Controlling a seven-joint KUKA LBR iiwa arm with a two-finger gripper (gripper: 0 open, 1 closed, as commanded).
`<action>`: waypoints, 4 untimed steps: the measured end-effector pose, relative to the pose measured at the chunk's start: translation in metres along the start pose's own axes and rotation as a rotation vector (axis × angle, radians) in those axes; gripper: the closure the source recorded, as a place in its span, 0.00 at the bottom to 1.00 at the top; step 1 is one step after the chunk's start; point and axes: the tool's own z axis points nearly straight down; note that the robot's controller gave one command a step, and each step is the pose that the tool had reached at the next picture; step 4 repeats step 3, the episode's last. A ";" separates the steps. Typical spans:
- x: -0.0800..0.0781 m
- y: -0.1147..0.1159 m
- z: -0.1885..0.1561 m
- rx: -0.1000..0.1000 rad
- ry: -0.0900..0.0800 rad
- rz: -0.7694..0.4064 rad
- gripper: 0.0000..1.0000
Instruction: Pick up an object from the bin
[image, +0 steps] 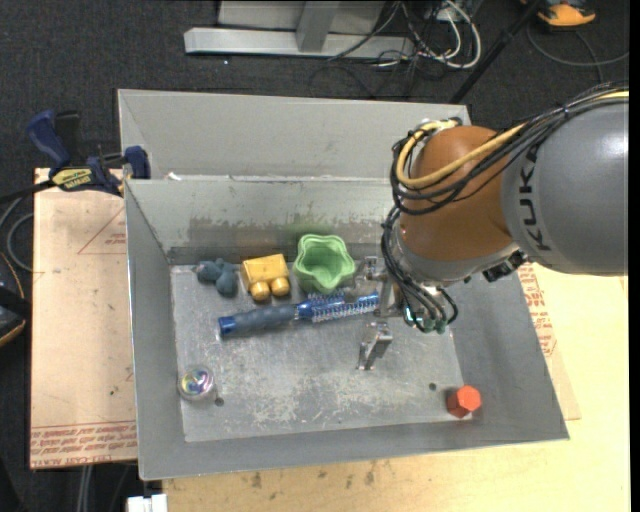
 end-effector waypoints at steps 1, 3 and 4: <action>-0.070 -0.019 0.103 -0.004 -0.013 0.078 0.00; -0.073 0.001 -0.036 -0.001 -0.016 0.113 1.00; -0.073 0.001 -0.036 -0.001 -0.016 0.113 1.00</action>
Offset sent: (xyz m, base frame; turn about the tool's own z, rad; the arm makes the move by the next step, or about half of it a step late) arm 0.0659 -0.0202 -0.1069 0.0781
